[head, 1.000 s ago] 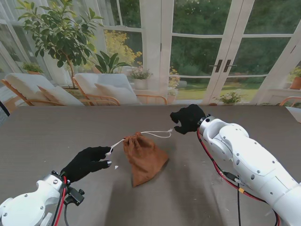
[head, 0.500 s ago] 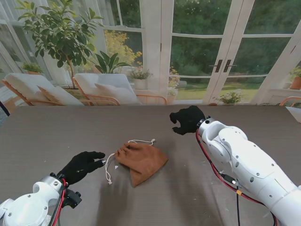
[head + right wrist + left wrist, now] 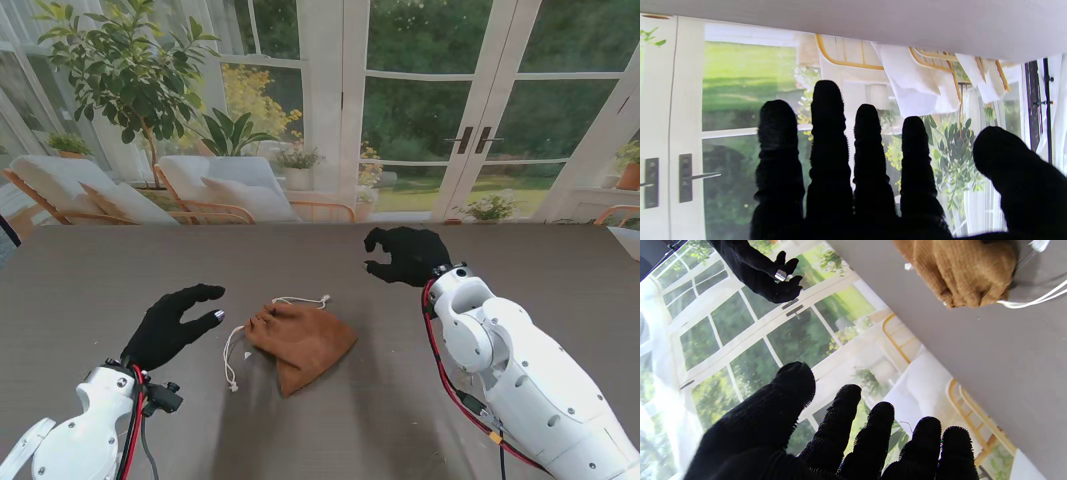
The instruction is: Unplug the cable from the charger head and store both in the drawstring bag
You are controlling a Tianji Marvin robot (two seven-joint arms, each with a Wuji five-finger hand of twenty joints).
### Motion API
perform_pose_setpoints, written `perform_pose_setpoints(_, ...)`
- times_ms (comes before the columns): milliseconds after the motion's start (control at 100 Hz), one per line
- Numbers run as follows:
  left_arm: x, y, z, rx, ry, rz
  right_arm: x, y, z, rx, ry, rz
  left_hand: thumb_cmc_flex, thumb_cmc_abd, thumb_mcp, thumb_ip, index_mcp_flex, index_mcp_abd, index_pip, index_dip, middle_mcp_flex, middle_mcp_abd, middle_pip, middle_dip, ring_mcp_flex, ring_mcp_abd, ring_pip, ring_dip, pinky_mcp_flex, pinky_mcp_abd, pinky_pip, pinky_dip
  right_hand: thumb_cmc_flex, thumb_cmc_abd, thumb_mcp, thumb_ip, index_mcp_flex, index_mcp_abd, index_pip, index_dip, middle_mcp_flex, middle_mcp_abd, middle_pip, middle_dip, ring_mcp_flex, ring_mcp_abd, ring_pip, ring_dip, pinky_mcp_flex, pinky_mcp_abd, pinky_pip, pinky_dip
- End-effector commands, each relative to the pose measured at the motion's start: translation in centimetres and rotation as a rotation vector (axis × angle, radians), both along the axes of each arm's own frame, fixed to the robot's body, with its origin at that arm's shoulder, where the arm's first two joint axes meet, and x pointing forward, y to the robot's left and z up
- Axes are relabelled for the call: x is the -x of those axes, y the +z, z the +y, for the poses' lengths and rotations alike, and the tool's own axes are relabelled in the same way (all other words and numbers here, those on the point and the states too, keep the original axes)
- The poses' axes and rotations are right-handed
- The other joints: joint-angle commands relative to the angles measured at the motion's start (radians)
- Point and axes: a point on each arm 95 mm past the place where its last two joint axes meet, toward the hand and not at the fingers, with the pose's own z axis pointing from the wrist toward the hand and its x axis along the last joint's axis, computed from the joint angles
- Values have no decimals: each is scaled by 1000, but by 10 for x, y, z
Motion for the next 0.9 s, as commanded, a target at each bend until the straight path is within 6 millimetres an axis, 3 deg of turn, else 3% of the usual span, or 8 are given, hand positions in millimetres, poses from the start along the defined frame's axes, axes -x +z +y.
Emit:
perform_pose_setpoints(0, 0, 0, -4, -9, -15, -5, 7, -1, 3, -25, 10, 12, -34, -34, 13, 3, -15, -37, -1, 7, -7, -31, -6, 4, 19, -20, -7, -6, -7, -26, -25, -15, -16, -5, -33, 24, -17, -29, -25, -22, -46, 21, -25, -25, -47, 25, -36, -31, -113, 42, -44, -33)
perform_pose_setpoints(410, 0, 4, -23, 11, -75, -146, 42, -14, -20, -273, -9, 63, -64, -73, 8, -8, -82, -42, -25, 5, -52, -64, -15, -3, -16, -56, -20, -28, -35, -47, -52, -49, -12, -60, -34, 19, -47, -38, -115, -46, -103, 20, -119, -86, -177, 61, -172, -125, -240, 81, -181, -85)
perform_pose_setpoints(890, -4, -8, -41, 61, -118, -192, 75, -42, -48, -452, -7, 124, -71, -74, -3, -9, -102, -31, -29, 8, -74, -65, -15, -10, -34, -63, -25, -46, -56, -53, -68, -81, 6, -114, -12, 15, -34, -41, -153, -57, -126, 13, -143, -98, -223, 64, -202, -144, -291, 85, -260, -88)
